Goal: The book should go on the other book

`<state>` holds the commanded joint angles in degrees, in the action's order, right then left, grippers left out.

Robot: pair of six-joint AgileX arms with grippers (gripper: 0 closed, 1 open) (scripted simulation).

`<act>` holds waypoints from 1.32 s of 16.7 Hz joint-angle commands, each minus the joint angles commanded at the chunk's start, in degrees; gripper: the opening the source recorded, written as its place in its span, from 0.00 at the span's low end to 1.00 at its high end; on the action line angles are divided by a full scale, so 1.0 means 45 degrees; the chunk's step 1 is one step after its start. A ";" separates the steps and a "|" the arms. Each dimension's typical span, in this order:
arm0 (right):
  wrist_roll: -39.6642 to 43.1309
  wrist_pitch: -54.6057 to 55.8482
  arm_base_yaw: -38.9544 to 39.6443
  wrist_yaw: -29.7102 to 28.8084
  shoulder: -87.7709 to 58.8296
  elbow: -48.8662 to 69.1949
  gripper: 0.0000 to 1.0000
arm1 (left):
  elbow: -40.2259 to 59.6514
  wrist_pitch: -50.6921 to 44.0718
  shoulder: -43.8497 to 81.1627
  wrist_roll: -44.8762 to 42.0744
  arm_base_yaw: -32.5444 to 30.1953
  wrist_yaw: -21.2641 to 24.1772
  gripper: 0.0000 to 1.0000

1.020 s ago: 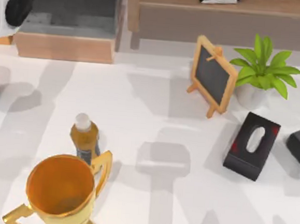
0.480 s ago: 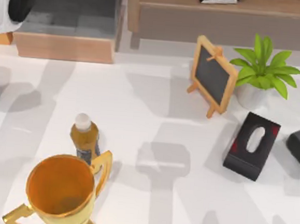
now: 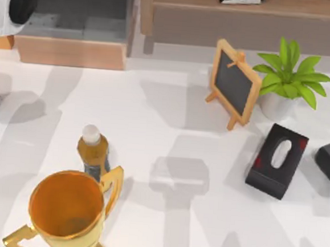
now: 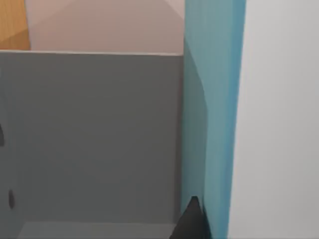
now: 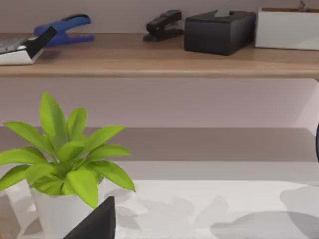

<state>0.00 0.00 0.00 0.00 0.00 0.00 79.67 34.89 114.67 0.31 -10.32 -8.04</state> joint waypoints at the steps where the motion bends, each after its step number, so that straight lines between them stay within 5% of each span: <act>1: 0.0000 0.0000 0.0000 0.0000 0.0000 0.0000 1.00 | 0.0000 0.0000 0.0000 0.0000 0.0000 0.0000 0.10; 3: 0.0000 0.0000 0.0000 0.0000 0.0000 0.0000 1.00 | 0.0000 0.0000 0.0000 0.0000 0.0000 0.0000 0.00; 22: 0.0000 0.0000 0.0000 0.0000 0.0000 0.0000 1.00 | -0.0301 -0.0254 -0.0574 -0.0041 -0.0034 -0.0060 0.00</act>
<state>0.00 0.00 0.00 0.00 0.00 0.00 78.31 33.75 112.09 0.13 -10.47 -8.31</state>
